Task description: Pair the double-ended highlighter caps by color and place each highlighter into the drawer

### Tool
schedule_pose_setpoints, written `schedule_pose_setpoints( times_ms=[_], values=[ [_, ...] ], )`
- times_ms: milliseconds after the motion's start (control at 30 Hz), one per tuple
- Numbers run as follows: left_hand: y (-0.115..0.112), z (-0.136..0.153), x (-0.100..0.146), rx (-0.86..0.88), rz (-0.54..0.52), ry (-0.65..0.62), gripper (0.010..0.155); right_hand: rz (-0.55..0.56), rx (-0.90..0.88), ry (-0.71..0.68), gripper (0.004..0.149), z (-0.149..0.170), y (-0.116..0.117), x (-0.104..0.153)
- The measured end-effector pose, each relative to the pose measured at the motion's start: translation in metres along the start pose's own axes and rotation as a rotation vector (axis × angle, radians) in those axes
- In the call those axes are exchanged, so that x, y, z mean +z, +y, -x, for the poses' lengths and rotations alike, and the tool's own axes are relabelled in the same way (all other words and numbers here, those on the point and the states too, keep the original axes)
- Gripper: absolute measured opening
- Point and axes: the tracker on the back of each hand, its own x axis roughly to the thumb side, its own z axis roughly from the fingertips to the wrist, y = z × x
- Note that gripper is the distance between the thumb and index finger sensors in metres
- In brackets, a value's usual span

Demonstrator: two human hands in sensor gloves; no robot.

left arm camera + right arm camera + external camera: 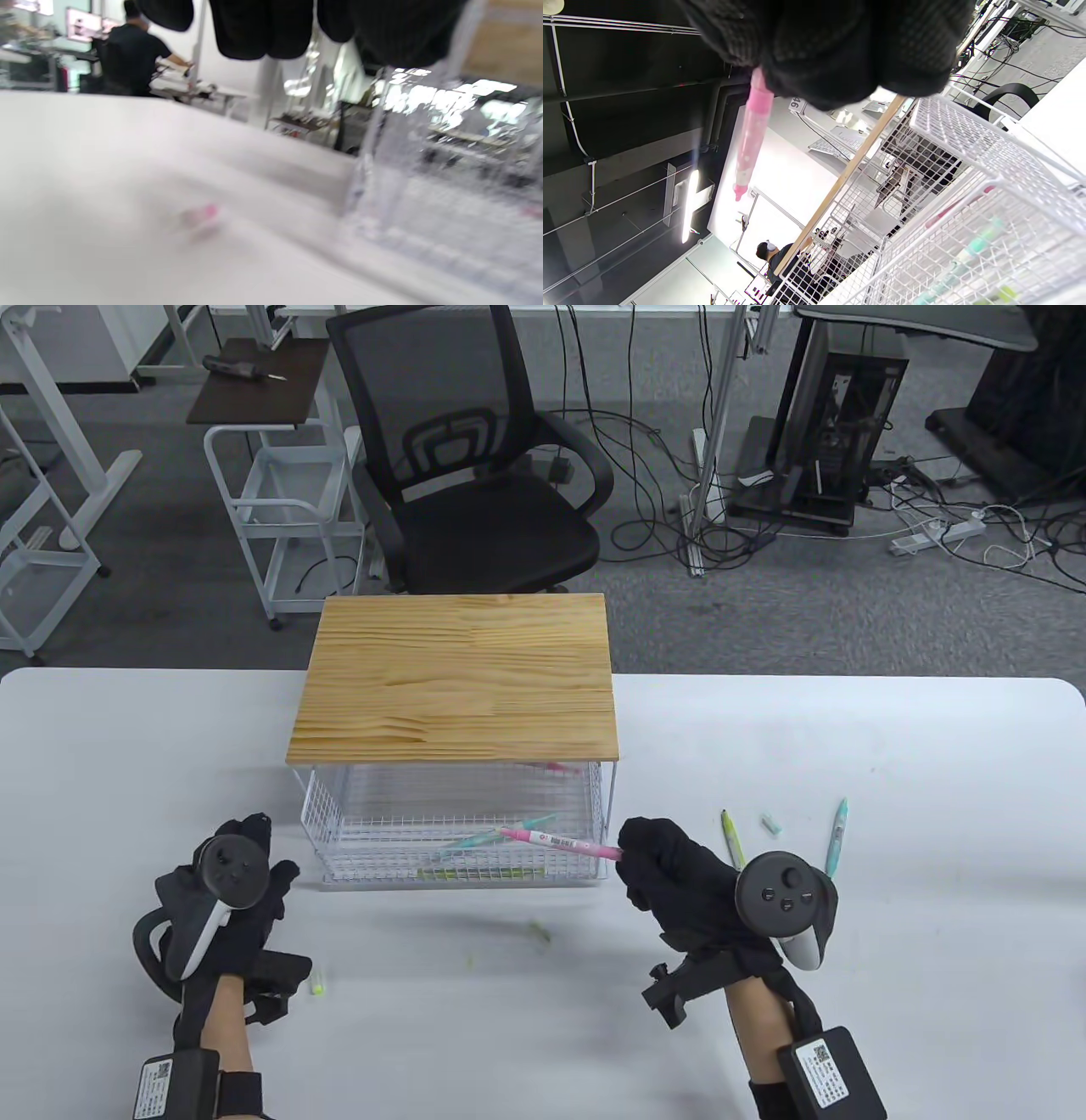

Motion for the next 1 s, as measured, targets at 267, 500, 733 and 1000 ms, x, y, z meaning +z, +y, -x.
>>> schedule_pose_setpoints(
  times_ms=[267, 500, 733, 1000],
  values=[
    [-0.047, 0.041, -0.026, -0.055, 0.192, 0.210, 0.073, -0.009, -0.007, 0.002, 0.042, 0.000, -0.001, -0.001],
    [-0.061, 0.045, -0.035, -0.056, 0.280, 0.249, 0.073, -0.005, -0.002, 0.017, 0.042, 0.004, -0.001, -0.002],
    [-0.069, 0.033, -0.042, -0.190, 0.308, 0.295, 0.065, -0.008, 0.012, 0.023, 0.042, 0.005, -0.002, -0.003],
    [-0.072, 0.030, -0.040, -0.216, 0.240, 0.289, 0.049, -0.020, 0.023, 0.027, 0.042, 0.004, 0.001, -0.002]
  ],
)
